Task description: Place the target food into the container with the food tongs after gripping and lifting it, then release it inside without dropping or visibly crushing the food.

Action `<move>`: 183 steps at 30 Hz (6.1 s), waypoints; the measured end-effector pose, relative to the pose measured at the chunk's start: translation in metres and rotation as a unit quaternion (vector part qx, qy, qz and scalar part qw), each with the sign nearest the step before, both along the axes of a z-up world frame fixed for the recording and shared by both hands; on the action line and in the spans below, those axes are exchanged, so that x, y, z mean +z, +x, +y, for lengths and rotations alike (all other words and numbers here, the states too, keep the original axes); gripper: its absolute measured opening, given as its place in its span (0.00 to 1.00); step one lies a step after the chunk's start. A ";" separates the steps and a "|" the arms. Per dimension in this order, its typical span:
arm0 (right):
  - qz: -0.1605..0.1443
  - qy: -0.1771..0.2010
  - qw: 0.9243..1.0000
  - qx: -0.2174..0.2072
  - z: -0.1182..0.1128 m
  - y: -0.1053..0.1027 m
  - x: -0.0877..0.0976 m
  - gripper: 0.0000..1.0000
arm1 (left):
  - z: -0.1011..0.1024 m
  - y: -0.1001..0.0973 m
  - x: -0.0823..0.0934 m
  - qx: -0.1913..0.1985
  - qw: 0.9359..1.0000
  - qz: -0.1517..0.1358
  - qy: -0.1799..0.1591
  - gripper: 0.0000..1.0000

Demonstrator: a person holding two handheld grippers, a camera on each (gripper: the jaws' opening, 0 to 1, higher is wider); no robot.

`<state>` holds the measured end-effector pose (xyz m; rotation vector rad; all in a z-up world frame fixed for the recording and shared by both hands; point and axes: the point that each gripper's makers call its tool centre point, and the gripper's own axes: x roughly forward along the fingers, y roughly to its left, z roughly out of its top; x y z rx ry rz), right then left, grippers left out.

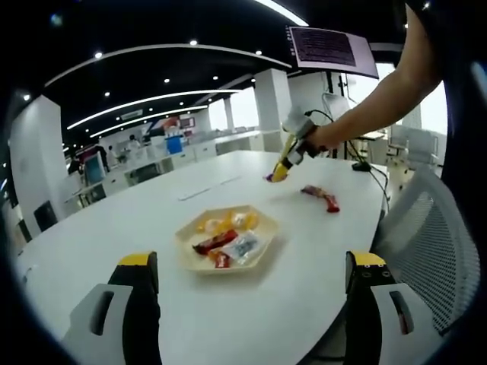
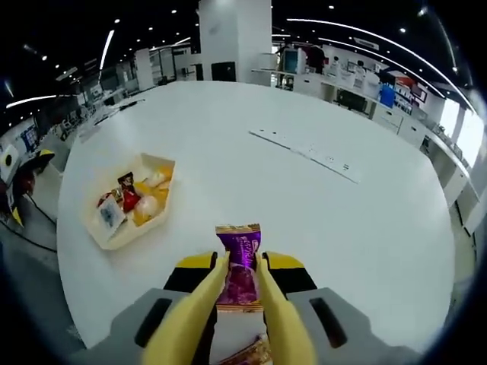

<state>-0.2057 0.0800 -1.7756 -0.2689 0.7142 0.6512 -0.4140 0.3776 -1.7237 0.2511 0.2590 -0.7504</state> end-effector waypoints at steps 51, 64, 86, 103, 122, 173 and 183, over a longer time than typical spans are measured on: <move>-0.023 -0.002 0.997 0.071 0.092 -0.009 0.056 0.23 | -0.005 -0.004 0.005 -0.017 1.000 -0.002 -0.013 0.99; -0.022 -0.005 0.993 0.116 0.140 -0.035 0.061 0.23 | -0.004 -0.004 0.000 -0.014 0.999 0.018 -0.022 0.99; -0.041 0.009 0.983 0.179 0.204 -0.056 0.075 0.23 | 0.005 0.002 0.010 0.012 0.999 0.001 -0.036 1.00; -0.048 0.018 0.981 0.187 0.203 -0.052 0.079 0.25 | 0.001 0.000 -0.001 0.000 1.000 0.015 -0.014 1.00; -0.058 0.015 0.989 0.136 0.150 -0.043 0.088 0.26 | -0.004 -0.004 -0.001 -0.014 0.999 0.034 -0.035 1.00; -0.093 -0.012 0.996 -0.005 -0.047 -0.097 0.071 0.28 | -0.002 -0.003 -0.006 -0.011 0.999 0.032 -0.015 1.00; -0.093 -0.022 0.995 -0.019 -0.055 -0.102 0.061 0.29 | -0.005 -0.005 -0.008 -0.019 0.999 0.033 -0.014 1.00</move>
